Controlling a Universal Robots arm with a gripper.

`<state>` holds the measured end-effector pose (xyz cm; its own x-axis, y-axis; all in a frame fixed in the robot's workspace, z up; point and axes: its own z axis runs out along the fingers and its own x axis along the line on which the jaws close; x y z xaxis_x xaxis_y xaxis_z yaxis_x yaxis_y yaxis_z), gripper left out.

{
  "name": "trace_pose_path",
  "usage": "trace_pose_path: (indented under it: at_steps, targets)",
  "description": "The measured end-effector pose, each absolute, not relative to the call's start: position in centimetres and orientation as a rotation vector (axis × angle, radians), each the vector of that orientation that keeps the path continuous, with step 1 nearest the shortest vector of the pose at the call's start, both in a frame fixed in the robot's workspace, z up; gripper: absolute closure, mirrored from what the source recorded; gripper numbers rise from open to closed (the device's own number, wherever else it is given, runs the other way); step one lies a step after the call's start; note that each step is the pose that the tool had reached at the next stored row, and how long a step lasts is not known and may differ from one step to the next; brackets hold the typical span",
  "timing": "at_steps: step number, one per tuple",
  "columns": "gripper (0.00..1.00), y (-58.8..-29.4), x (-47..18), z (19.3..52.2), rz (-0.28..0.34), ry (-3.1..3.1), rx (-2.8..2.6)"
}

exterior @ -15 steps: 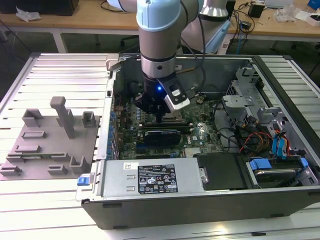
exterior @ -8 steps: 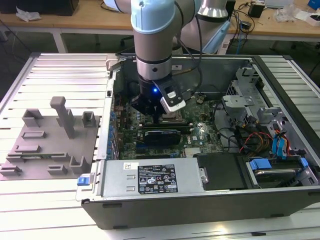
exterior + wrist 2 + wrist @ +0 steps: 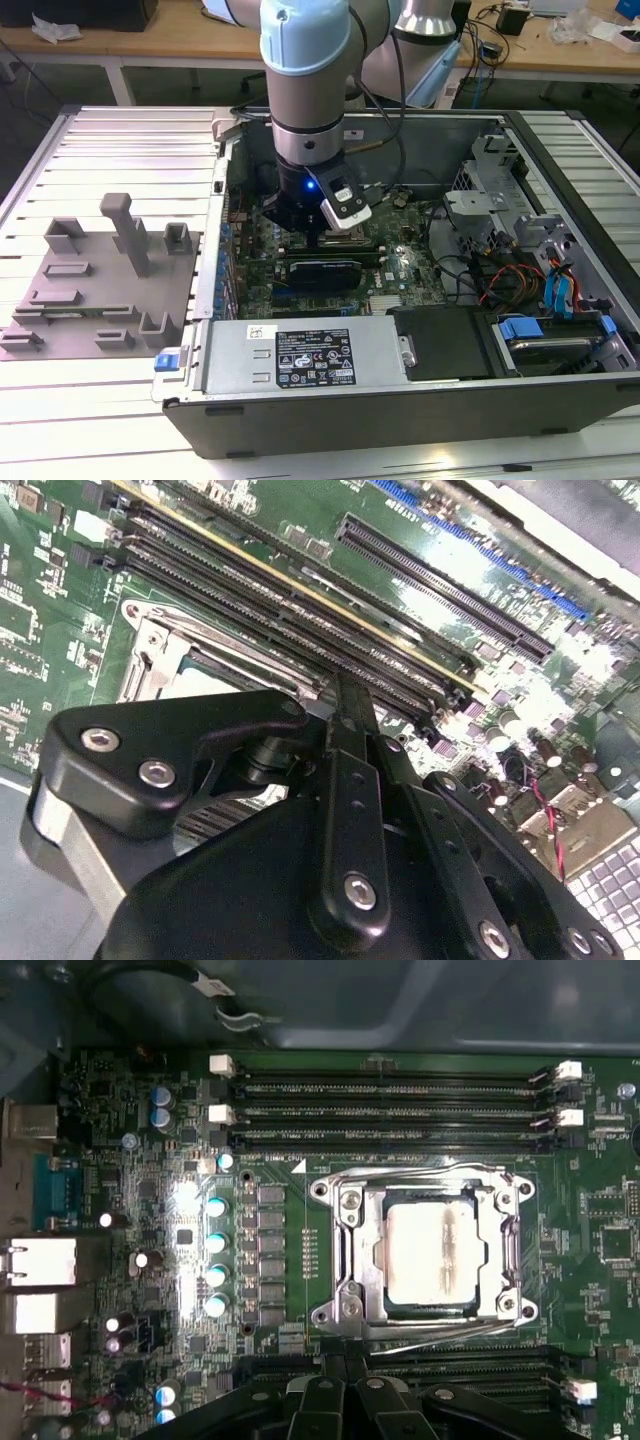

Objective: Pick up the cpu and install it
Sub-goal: 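Install the second cpu locking lever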

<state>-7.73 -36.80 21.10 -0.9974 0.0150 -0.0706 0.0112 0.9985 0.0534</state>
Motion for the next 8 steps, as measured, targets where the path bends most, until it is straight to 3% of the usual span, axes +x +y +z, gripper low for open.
trace_pose_path:
  at_steps: [8]
  targets:
    - [0.89,-37.05,-7.77,20.71,0.149,3.062,0.022]
